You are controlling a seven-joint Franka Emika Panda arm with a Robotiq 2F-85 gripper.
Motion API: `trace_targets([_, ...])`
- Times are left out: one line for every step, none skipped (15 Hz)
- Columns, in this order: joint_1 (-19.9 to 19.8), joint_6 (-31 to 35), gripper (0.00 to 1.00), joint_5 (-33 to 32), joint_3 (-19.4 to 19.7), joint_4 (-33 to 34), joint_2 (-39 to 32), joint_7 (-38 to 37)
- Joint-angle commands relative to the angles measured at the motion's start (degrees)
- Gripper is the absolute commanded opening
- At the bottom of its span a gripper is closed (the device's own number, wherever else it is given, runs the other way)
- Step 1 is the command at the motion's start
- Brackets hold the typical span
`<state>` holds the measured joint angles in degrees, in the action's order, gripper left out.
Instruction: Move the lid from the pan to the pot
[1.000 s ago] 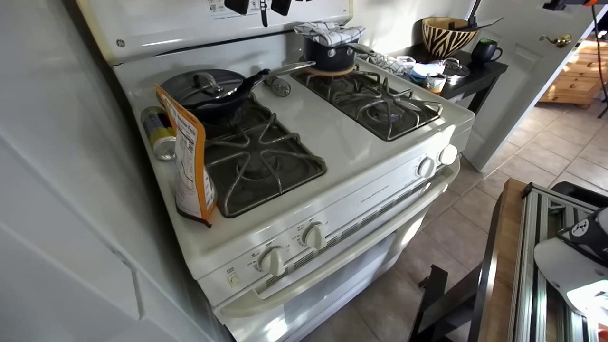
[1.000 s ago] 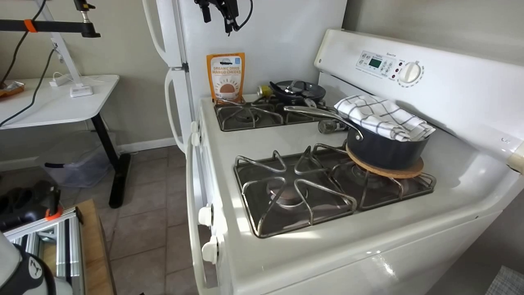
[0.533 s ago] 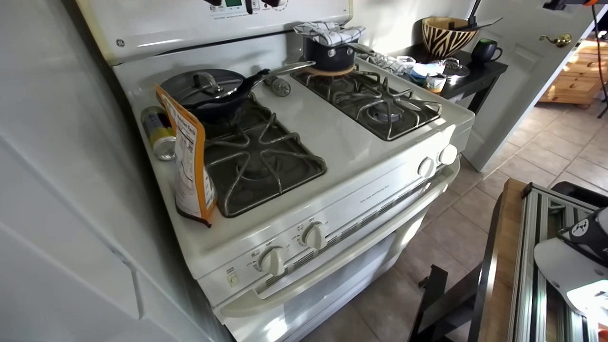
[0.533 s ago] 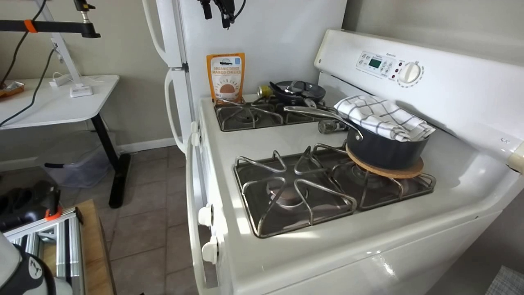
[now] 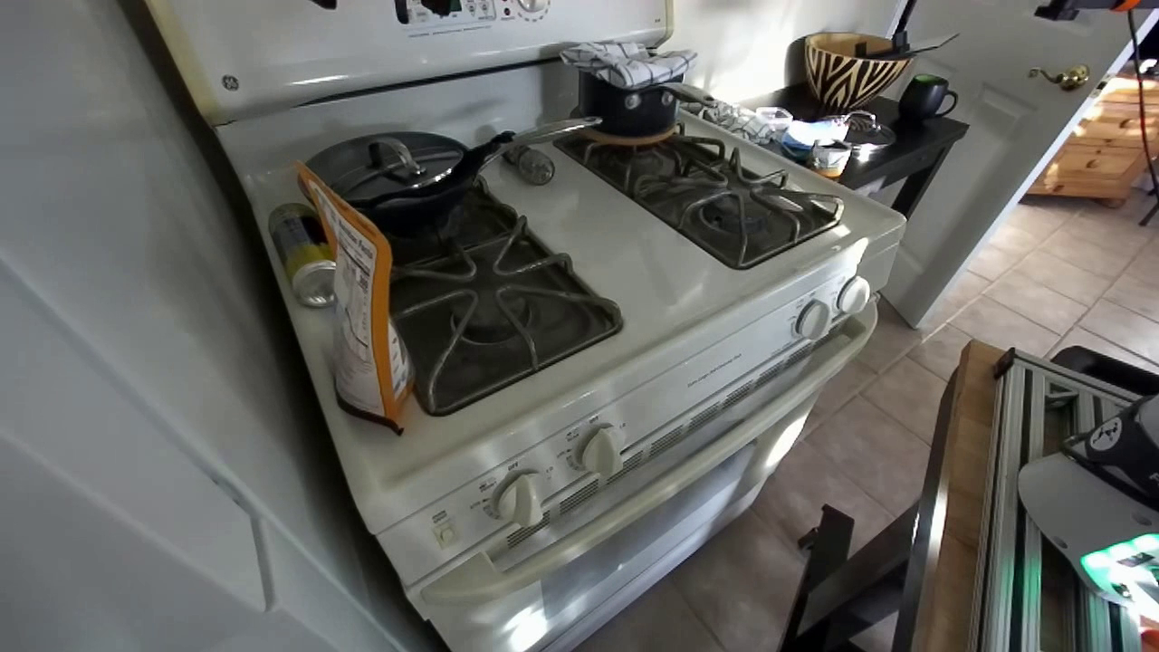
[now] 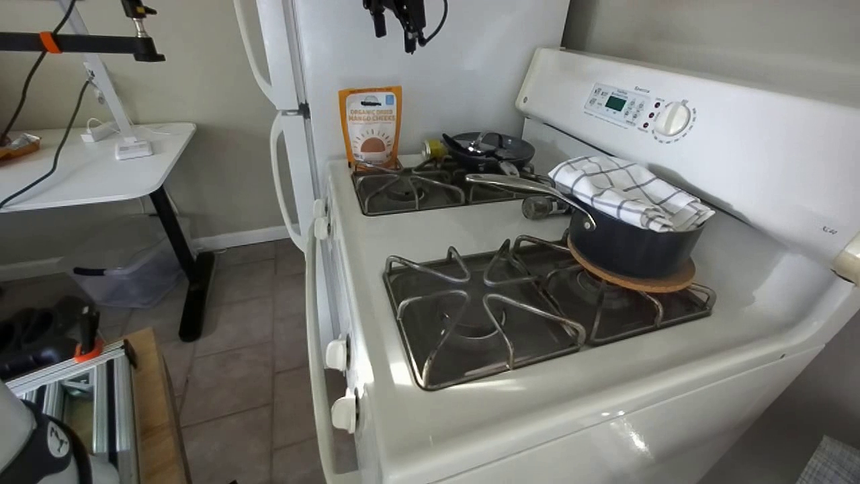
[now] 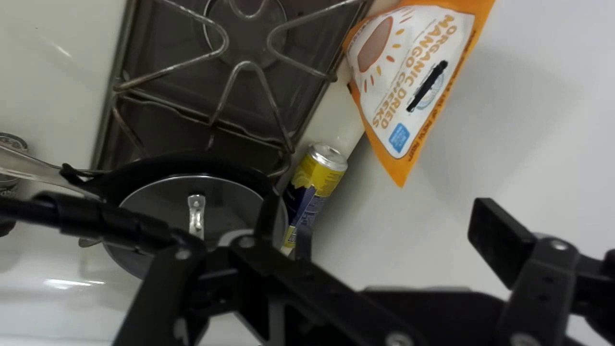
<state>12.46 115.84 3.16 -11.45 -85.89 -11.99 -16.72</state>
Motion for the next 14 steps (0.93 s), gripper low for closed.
trace_targets([0.53,-0.26,1.0,0.1,0.69,0.4,-0.35,0.02])
trace_targets([0.63,-0.27,1.0,0.1,0.65,0.4,-0.31,0.02])
trace_targets([0.82,-0.27,1.0,0.09,0.52,0.41,-0.15,0.0])
trace_targets([0.97,-0.27,1.0,0.08,0.4,0.42,0.06,-0.03])
trace_targets([1.05,-0.27,1.0,0.07,0.36,0.42,0.19,-0.03])
trace_targets([1.04,-0.28,1.0,0.07,0.36,0.42,0.23,-0.04])
trace_targets([1.04,-0.28,1.0,0.07,0.37,0.42,0.23,-0.04])
trace_targets([1.28,3.1,1.0,-1.59,1.03,-0.07,-0.26,-2.88])
trace_targets([0.73,7.79,1.0,-0.2,1.43,-0.02,-1.0,-3.98])
trace_targets([0.73,11.42,1.0,-1.45,2.14,0.3,-1.75,-5.26])
trace_targets([0.39,14.76,1.0,-1.57,2.92,1.32,-3.04,-5.79])
trace_targets([0.26,18.63,1.0,-2.13,3.83,1.59,-3.97,-6.53])
trace_targets([0.3,22.06,1.0,-3.53,5.09,2.2,-5.16,-7.55])
trace_targets([0.57,24.8,1.0,-6.47,6.82,2.22,-6.02,-8.93])
